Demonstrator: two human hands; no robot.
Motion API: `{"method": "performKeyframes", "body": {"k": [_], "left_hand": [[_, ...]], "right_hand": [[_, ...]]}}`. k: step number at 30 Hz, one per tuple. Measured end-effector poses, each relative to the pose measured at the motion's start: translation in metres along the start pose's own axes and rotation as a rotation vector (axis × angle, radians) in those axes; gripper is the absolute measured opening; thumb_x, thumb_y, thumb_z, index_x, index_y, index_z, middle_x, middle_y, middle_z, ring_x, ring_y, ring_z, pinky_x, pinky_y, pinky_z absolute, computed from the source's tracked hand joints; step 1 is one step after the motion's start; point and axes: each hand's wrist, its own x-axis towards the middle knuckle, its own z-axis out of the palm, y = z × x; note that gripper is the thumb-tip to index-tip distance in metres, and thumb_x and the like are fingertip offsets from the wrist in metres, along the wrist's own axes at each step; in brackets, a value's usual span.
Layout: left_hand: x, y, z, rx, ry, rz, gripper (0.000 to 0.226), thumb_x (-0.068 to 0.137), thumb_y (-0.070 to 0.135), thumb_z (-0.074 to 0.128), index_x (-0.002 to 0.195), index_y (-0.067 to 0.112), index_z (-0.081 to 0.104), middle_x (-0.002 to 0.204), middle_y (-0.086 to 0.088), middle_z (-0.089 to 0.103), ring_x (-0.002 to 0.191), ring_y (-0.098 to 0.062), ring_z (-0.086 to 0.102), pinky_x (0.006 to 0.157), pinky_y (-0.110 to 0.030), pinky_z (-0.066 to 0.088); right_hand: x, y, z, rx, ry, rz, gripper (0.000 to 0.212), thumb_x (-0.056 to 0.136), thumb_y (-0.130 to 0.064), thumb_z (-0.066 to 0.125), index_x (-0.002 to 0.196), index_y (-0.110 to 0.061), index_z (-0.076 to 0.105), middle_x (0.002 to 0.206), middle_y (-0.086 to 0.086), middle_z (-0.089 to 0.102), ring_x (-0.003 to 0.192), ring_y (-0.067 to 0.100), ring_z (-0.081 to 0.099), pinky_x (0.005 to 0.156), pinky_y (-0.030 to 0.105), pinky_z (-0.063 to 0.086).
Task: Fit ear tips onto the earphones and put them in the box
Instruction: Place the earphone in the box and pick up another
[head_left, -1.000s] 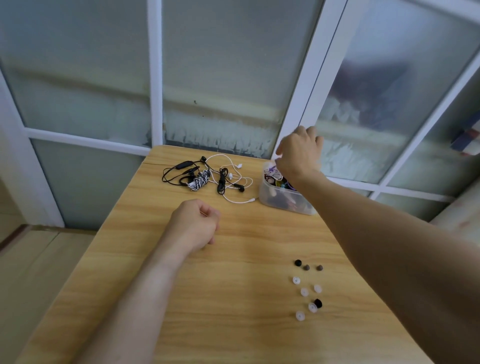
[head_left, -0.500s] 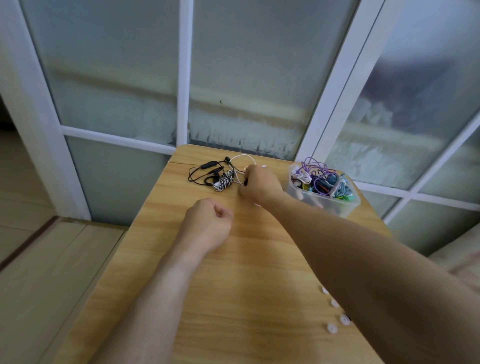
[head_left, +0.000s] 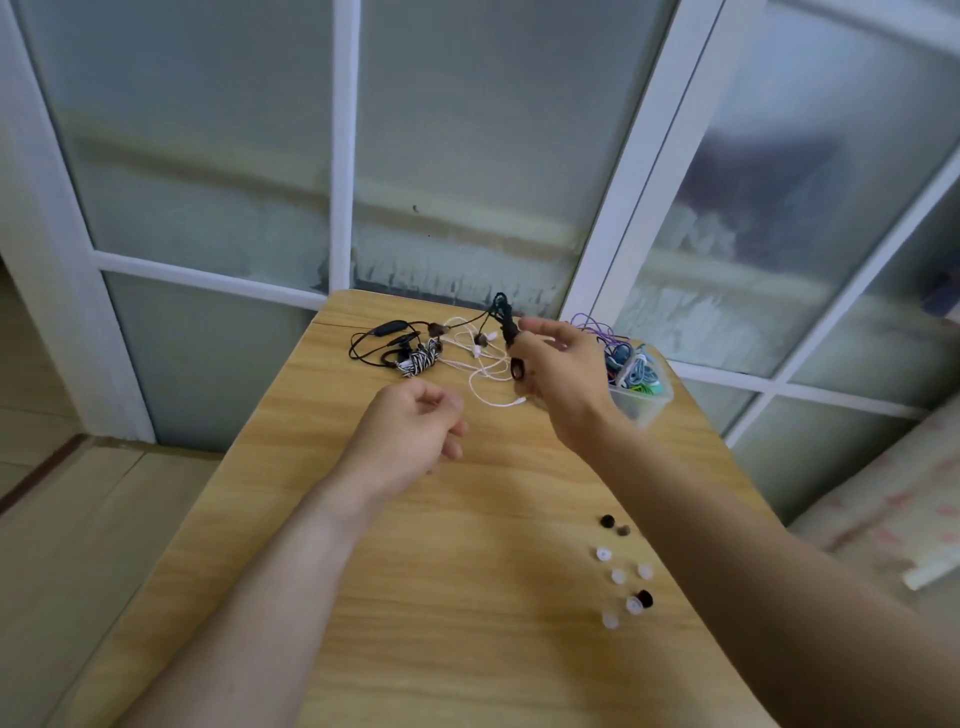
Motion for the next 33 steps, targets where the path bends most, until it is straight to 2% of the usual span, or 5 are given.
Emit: {"method": "performKeyframes", "body": {"k": [8, 15, 21, 26, 33], "left_hand": [[-0.021, 0.010, 0.018, -0.633, -0.373, -0.347, 0.070, 0.097, 0.056, 0.032, 0.122, -0.006, 0.052, 0.111, -0.027, 0.067, 0.100, -0.035, 0.068, 0.088, -0.045, 0.055], [-0.039, 0.002, 0.036, -0.657, -0.382, -0.458, 0.041, 0.084, 0.035, 0.061, 0.111, 0.008, 0.048, 0.094, -0.021, 0.071, 0.073, -0.025, 0.070, 0.059, -0.030, 0.059], [-0.051, -0.009, 0.044, -0.626, -0.327, -0.364, 0.047, 0.066, 0.008, 0.070, 0.112, 0.000, 0.059, 0.100, -0.021, 0.070, 0.079, -0.022, 0.069, 0.069, -0.028, 0.059], [-0.055, -0.008, 0.040, -0.695, -0.276, -0.321, 0.042, 0.076, -0.006, 0.062, 0.118, -0.002, 0.057, 0.091, -0.022, 0.072, 0.072, -0.022, 0.071, 0.067, -0.029, 0.061], [-0.054, -0.004, 0.037, -0.684, -0.269, -0.285, 0.029, 0.094, -0.006, 0.048, 0.120, -0.004, 0.059, 0.083, -0.012, 0.069, 0.065, -0.015, 0.066, 0.063, -0.026, 0.059]], "right_hand": [[-0.094, 0.014, -0.041, 0.270, -0.265, 0.092, 0.035, 0.062, -0.003, 0.046, 0.093, -0.003, 0.063, 0.063, 0.009, 0.048, 0.047, 0.020, 0.042, 0.046, 0.026, 0.035], [-0.137, 0.032, -0.060, -0.466, -0.390, -0.279, 0.010, 0.068, -0.010, 0.053, 0.065, -0.016, 0.061, 0.065, -0.009, 0.058, 0.061, 0.002, 0.051, 0.062, 0.015, 0.038], [-0.155, 0.045, -0.055, -0.984, -0.397, -0.604, 0.029, 0.063, -0.015, 0.055, 0.068, -0.033, 0.033, 0.079, -0.006, 0.042, 0.074, 0.022, 0.044, 0.064, 0.029, 0.040], [-0.156, 0.049, -0.058, -0.855, -0.336, -0.470, 0.034, 0.069, -0.016, 0.059, 0.100, -0.029, 0.062, 0.092, -0.011, 0.058, 0.085, 0.010, 0.054, 0.072, 0.025, 0.048], [-0.153, 0.046, -0.067, -0.532, -0.211, -0.185, 0.033, 0.068, -0.016, 0.086, 0.089, -0.021, 0.061, 0.080, -0.006, 0.069, 0.067, 0.006, 0.065, 0.062, 0.013, 0.049]]}}
